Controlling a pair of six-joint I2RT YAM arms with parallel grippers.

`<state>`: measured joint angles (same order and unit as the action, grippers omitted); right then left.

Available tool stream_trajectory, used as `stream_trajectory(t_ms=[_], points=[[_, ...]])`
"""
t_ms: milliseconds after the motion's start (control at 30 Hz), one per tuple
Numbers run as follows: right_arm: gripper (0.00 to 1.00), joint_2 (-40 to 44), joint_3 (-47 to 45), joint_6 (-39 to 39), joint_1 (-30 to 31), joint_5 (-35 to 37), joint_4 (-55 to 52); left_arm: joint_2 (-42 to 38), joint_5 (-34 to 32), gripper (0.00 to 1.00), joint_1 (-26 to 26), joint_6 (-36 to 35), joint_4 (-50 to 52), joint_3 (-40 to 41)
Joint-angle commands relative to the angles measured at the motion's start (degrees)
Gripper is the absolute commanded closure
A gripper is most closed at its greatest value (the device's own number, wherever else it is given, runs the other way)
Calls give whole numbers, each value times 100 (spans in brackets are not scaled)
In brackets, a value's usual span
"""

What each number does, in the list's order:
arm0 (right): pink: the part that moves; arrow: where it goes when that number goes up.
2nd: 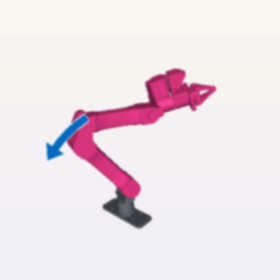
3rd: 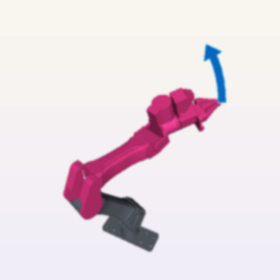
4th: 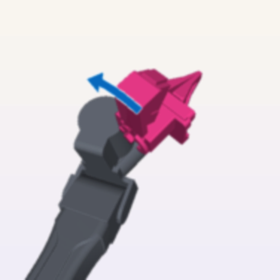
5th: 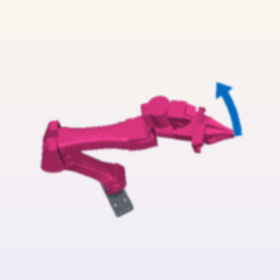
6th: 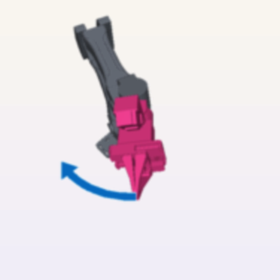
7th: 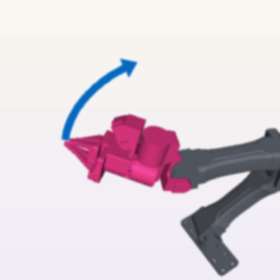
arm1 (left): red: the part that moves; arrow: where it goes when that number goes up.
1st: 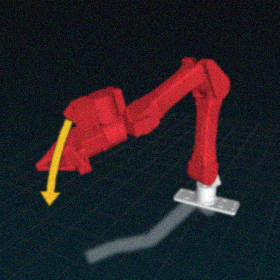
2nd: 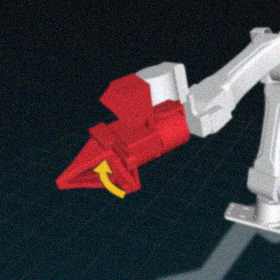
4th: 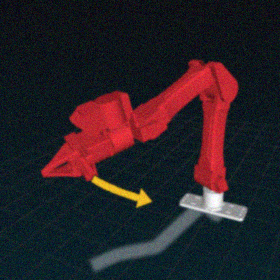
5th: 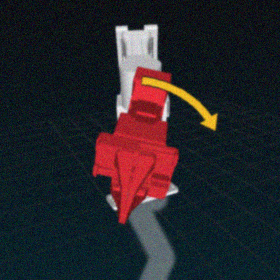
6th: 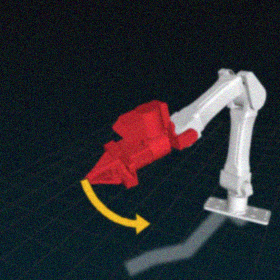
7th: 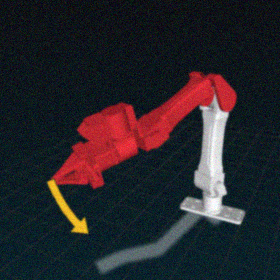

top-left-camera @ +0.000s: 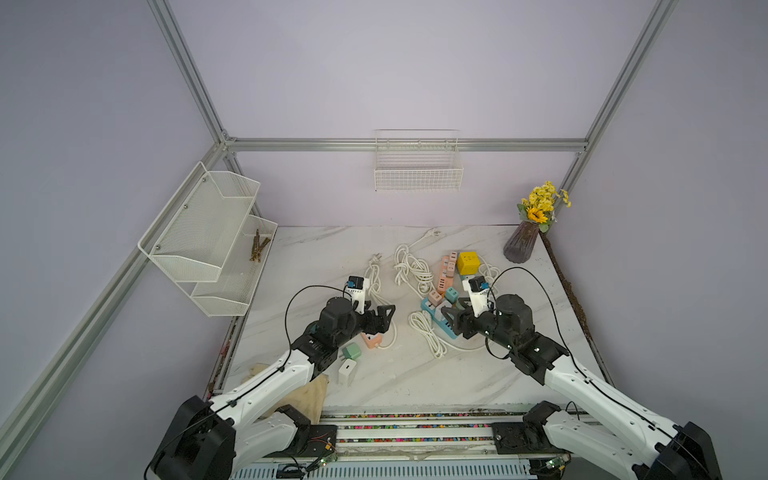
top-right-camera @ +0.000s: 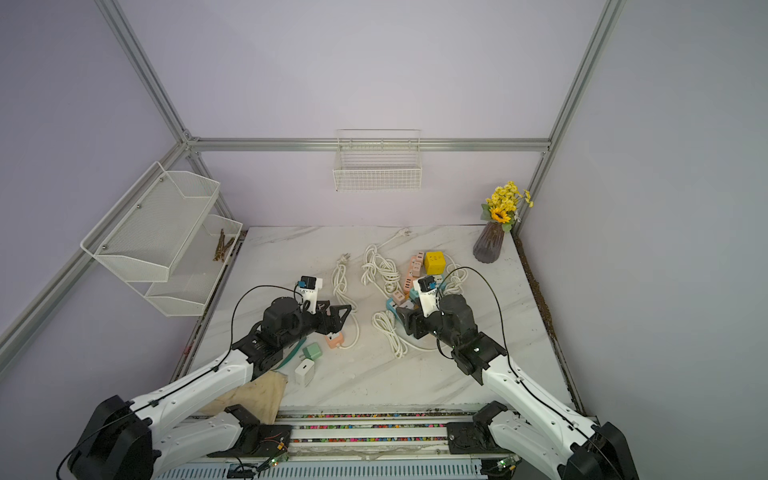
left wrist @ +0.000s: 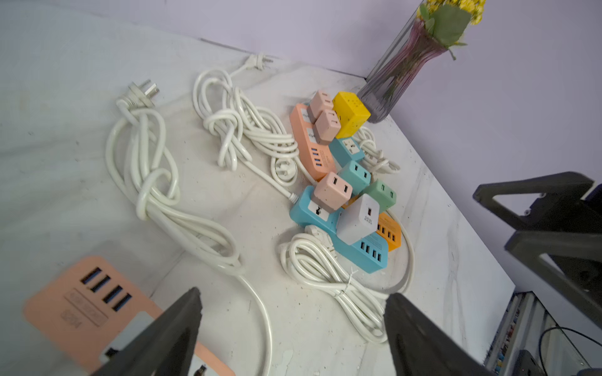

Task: Pull the plug off the socket
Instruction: Move the socket to the center of the board.

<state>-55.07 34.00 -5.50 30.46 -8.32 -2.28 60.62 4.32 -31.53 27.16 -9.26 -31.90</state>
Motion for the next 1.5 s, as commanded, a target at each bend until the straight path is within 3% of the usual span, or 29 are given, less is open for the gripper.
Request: stream_trajectory(t_ms=[0,133,300,500,667,867,1167,1233,1467], points=[[29,-196,162,517,96,471,-377,-386,-654,0,23,-173,-654,313],[29,-662,361,510,96,520,-502,-518,-819,0,33,9,-1209,707],[28,-1524,801,484,105,468,-762,-228,-849,0,42,127,-1043,573],[28,-2383,1429,476,101,940,-1237,20,-625,0,37,211,-1015,456],[27,-2740,1606,465,105,1381,-1257,-58,-669,0,41,219,-1005,483],[27,-3190,1888,494,102,1419,-1443,-59,-572,0,49,273,-1026,467],[32,-3649,2058,561,190,1294,-1434,-9,-581,0,44,290,-1022,478],[43,-3667,2091,576,270,1295,-1434,33,-572,0,48,290,-1041,473],[51,-3852,2283,363,496,1357,-1561,89,-453,0,48,314,-1100,462]])
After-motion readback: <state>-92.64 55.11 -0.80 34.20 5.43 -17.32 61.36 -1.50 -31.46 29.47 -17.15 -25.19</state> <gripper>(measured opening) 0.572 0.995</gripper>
